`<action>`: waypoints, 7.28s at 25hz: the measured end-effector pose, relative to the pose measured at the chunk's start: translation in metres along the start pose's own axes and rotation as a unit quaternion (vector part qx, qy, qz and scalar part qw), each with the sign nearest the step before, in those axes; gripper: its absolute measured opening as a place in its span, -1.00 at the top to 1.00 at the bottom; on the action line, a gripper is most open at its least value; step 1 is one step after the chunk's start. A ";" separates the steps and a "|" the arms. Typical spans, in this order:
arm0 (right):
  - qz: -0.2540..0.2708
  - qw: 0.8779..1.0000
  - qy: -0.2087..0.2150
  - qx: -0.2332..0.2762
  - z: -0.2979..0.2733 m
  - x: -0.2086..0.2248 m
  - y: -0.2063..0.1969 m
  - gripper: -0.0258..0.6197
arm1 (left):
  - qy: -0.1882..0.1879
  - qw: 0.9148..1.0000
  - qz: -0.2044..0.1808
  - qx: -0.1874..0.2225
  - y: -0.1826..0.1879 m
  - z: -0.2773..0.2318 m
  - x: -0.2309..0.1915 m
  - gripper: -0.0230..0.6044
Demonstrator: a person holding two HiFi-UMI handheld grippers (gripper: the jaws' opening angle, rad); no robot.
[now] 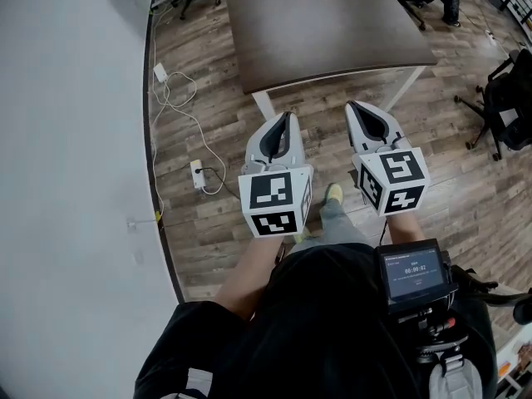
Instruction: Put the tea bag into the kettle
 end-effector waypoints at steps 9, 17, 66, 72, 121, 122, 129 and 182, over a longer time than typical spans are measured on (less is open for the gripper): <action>-0.004 1.000 0.011 0.023 -0.028 0.060 0.020 0.90 | 0.001 1.000 -0.027 0.000 0.025 -0.059 0.024 0.92; -0.018 0.999 0.024 0.014 -0.063 0.130 0.022 0.90 | 0.010 0.999 -0.038 -0.024 0.037 -0.134 0.046 0.92; 0.035 0.999 0.003 -0.010 -0.221 0.099 0.086 0.90 | -0.026 1.000 -0.012 0.008 0.077 -0.233 -0.078 0.92; 0.033 0.999 0.010 -0.003 -0.232 0.112 0.088 0.90 | -0.024 1.000 -0.011 0.012 0.081 -0.246 -0.077 0.92; 0.025 0.996 -0.047 -0.067 -0.406 0.274 0.128 0.90 | -0.079 0.997 -0.007 -0.001 0.138 -0.484 -0.118 0.92; 0.026 0.996 -0.048 -0.070 -0.408 0.275 0.127 0.90 | -0.080 0.997 -0.006 -0.001 0.137 -0.485 -0.120 0.92; 0.023 0.995 -0.053 -0.084 -0.431 0.291 0.120 0.86 | -0.060 0.998 0.003 -0.012 0.130 -0.502 -0.139 0.92; -0.020 0.975 -0.048 -0.215 -0.595 0.448 -0.024 0.64 | 0.017 0.985 0.012 -0.173 -0.005 -0.684 -0.154 0.91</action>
Point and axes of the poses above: the fingertips, and each gripper's own axes: z backward along the fingers, x to its right, y out of its top, the point moved 4 cm from there along z, backward along the fingers, and after that the axes turned 5 degrees about y, right-handed, at the moved point
